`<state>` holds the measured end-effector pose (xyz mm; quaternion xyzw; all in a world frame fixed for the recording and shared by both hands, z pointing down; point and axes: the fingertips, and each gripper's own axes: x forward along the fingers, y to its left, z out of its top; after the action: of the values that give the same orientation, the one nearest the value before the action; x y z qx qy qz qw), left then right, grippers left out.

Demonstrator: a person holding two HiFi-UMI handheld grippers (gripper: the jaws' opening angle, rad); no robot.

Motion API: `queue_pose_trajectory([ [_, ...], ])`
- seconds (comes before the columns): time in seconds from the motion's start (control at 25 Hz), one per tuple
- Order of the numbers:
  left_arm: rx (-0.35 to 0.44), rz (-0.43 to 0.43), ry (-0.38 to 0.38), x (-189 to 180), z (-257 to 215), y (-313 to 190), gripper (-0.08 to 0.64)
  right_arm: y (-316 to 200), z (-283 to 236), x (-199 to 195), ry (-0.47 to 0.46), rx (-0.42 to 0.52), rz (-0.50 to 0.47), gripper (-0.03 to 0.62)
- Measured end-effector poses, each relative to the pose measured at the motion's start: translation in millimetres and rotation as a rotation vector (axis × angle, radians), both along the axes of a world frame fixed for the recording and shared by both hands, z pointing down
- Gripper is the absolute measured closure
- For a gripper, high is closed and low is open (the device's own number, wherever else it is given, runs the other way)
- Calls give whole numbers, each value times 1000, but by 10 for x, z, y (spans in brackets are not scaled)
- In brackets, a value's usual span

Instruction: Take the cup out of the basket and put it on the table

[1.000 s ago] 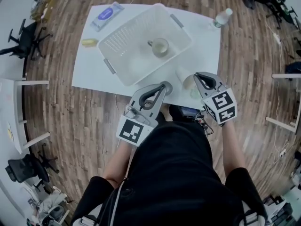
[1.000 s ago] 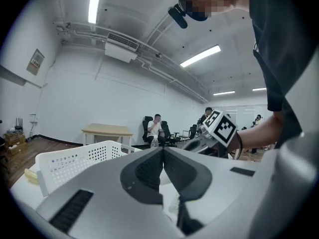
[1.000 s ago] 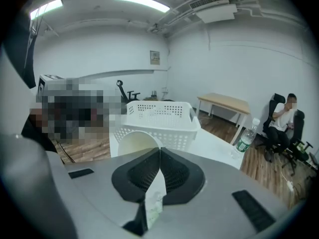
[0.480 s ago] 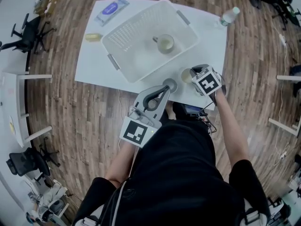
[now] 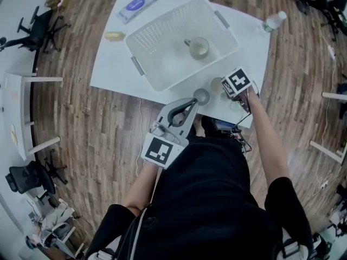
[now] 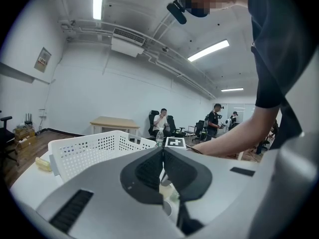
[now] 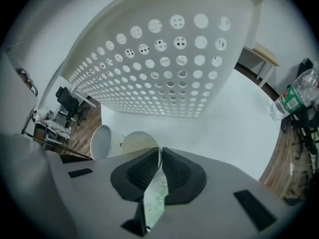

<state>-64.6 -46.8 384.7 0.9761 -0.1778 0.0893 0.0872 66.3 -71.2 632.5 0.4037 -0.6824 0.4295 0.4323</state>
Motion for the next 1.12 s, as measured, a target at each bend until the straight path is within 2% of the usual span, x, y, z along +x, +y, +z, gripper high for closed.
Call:
queue_pose_trajectory([
  [0.08,-1,-5,-2,-7,4,8,551,15,-6,-55,-41,4,-8,539],
  [0.16,-1,-8,1,-16,-1,14,551,34,-20,-87,-70,10,-7,434],
  [0.56,11,3,0,3,-10,35,551,-37,-141,30,-87,100,85,430],
  [0.68,18,7,3,12,-28,29,551,-70,-288,65,-90,151,106,433],
  [0.76,18,6,5,20,-40,28,551,-74,-446,84,-94,204,121,458],
  [0.92,14,6,10,36,-51,-2,551,-59,-838,69,-123,339,153,541],
  [1.12,27,14,28,115,-120,-34,551,7,-1430,-47,-198,507,164,566],
])
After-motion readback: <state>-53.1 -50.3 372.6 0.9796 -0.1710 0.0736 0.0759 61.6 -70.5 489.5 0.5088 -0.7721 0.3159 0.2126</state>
